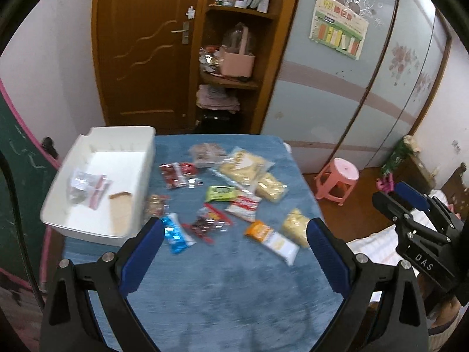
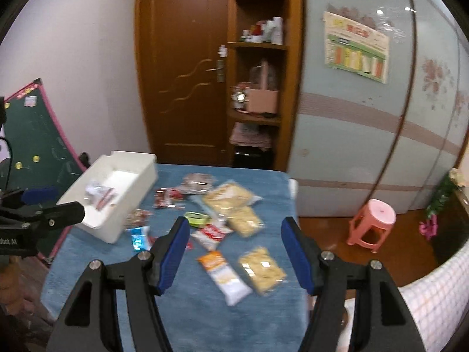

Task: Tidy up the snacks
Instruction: 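Withdraw both tools from the tray back over the snacks, then grasp the OATS stick pack with the left tool while the right tool grasps the clear puffed-snack bag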

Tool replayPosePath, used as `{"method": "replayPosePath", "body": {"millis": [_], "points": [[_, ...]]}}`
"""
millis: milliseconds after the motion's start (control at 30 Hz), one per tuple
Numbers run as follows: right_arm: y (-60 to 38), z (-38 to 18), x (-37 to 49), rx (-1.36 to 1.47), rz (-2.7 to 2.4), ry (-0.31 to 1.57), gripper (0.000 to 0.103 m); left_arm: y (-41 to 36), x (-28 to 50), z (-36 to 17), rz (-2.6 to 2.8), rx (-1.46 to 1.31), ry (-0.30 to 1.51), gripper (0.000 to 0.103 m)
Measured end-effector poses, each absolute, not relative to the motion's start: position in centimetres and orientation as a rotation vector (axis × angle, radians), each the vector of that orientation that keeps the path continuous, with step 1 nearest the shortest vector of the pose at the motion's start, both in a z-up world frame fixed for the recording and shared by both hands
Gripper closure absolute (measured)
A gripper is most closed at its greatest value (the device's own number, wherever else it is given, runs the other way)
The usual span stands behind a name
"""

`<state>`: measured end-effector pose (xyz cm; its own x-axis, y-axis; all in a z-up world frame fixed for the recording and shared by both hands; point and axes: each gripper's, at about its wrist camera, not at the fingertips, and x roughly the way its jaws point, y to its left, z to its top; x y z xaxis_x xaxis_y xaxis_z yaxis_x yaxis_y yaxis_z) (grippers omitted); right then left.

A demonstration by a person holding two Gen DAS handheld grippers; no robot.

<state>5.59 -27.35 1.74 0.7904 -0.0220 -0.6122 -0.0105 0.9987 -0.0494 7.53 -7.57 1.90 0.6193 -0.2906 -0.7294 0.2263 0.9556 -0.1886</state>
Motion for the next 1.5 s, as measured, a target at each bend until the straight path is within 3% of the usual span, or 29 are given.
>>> {"method": "replayPosePath", "body": {"millis": [367,800,1067,1500], "points": [[-33.6,1.3,5.9,-0.049,-0.078,0.656,0.037,-14.6,10.3,-1.3,-0.320,-0.049,0.893,0.006],[-35.1,-12.5,13.5,-0.053,0.064,0.995,0.037,-18.1,17.1,-16.6,-0.252,-0.308,1.287,0.006],[-34.2,-19.0,15.8,-0.088,0.131,1.120,0.037,-18.1,19.4,-22.7,-0.118,-0.408,1.433,0.009],[-33.5,-20.9,18.4,-0.040,0.260,1.158,0.037,-18.3,20.5,-25.5,0.025,-0.484,1.506,0.009]]}}
